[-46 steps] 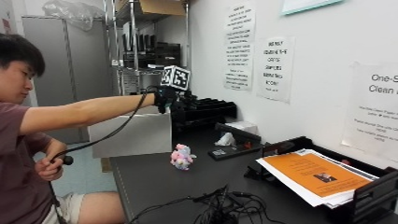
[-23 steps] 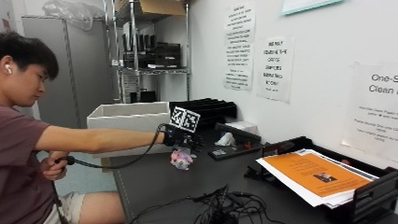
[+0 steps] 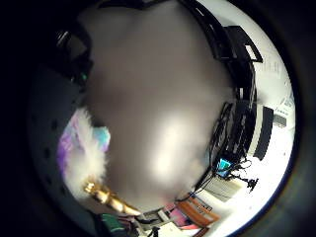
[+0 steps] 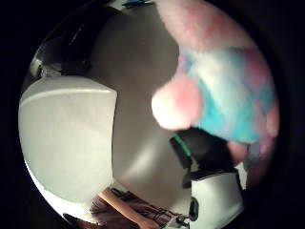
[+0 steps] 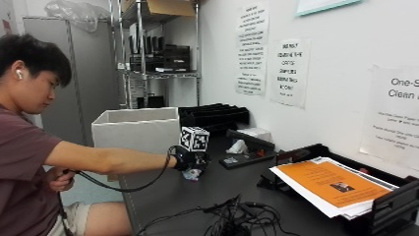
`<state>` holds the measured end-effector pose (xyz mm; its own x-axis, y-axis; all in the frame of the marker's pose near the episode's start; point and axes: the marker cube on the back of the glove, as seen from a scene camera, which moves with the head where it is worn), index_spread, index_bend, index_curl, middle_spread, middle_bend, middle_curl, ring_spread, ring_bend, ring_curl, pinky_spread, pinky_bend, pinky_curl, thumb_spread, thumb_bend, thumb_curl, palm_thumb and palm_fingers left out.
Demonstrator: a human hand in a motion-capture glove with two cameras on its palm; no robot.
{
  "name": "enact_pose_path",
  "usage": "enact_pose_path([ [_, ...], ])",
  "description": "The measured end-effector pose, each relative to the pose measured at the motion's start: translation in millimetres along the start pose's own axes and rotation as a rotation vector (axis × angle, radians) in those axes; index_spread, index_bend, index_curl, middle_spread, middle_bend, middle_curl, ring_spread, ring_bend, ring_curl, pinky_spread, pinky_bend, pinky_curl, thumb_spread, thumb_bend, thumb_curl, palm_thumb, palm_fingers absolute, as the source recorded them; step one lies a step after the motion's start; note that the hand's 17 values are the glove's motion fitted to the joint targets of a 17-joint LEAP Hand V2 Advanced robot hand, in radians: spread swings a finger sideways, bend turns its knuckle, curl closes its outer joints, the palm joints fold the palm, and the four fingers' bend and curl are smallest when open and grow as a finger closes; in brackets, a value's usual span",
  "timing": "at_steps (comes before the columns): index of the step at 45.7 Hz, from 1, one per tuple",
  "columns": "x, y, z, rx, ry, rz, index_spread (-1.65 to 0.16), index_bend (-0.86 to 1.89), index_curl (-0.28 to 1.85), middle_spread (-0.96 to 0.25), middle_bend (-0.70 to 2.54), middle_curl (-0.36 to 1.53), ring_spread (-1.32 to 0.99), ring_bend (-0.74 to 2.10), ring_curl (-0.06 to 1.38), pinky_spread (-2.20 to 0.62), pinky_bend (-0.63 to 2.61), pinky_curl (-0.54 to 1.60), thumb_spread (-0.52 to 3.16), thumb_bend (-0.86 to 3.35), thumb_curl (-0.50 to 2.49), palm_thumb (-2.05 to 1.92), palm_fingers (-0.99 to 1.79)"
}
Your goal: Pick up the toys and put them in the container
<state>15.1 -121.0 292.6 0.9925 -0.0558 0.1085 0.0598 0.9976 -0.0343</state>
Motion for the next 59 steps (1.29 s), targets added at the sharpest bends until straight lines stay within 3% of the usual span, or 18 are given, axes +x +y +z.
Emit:
enact_pose_path([
  [5, 1.9, -4.7, -1.2, -0.089, -0.118, 0.025, -0.19, 0.23, 0.05, -0.2, 0.74, 0.39, -0.24, 1.03, 0.54, -0.22, 0.88, 0.32, 1.27, 0.17, 0.34, 0.33, 0.99],
  [13, 0.4, -11.1, -1.9, -0.09, -0.208, 0.03, -0.26, 0.47, 0.1, -0.27, 0.97, 0.53, -0.33, 1.16, 0.66, -0.32, 0.85, 0.37, 1.08, 0.31, 0.51, 0.67, 1.14],
  [14, 1.0, -11.1, -2.4, -0.093, -0.219, 0.031, -0.27, 0.5, 0.1, -0.32, 0.82, 0.48, -0.35, 1.18, 0.68, -0.33, 0.88, 0.39, 1.09, 0.36, 0.53, 0.73, 0.9],
  [16, 0.9, -10.9, -3.7, -0.1, -0.244, 0.029, -0.28, 0.58, 0.14, -0.36, 0.83, 0.52, -0.37, 1.21, 0.72, -0.34, 0.89, 0.41, 1.06, 0.37, 0.56, 0.76, 0.87],
  [17, 0.6, -10.6, -4.9, -0.101, -0.255, 0.027, -0.29, 0.62, 0.14, -0.38, 0.84, 0.53, -0.37, 1.22, 0.72, -0.35, 0.89, 0.41, 1.04, 0.37, 0.57, 0.77, 0.87],
  [18, 0.6, -10.0, -6.8, -0.1, -0.264, 0.025, -0.3, 0.68, 0.16, -0.34, 1.02, 0.59, -0.37, 1.23, 0.73, -0.35, 0.86, 0.41, 0.98, 0.34, 0.58, 0.73, 1.12],
  [19, 0.7, -9.2, -9.5, -0.098, -0.27, 0.023, -0.31, 0.71, 0.14, -0.34, 1.04, 0.59, -0.39, 1.22, 0.71, -0.36, 0.84, 0.39, 0.95, 0.34, 0.59, 0.73, 1.12],
  [42, -9.2, 30.7, -213.2, 0.047, -0.14, 0.02, -0.42, 1.15, 0.34, -0.32, 1.31, 0.87, -0.46, 1.37, 0.84, -0.41, 0.98, 0.52, 0.5, 0.34, 0.84, 0.74, 0.84],
  [50, -62.7, 53.3, -285.3, 0.108, -0.077, -0.042, -0.43, 1.23, 0.41, -0.31, 1.35, 0.93, -0.46, 1.43, 0.86, -0.41, 1.04, 0.56, 0.41, 0.34, 0.91, 0.72, 0.76],
  [59, -177.2, 79.0, -326.7, 0.14, -0.005, -0.235, -0.43, 1.26, 0.49, -0.31, 1.38, 0.98, -0.46, 1.49, 0.88, -0.4, 1.12, 0.6, 0.36, 0.33, 0.97, 0.69, 0.68],
])
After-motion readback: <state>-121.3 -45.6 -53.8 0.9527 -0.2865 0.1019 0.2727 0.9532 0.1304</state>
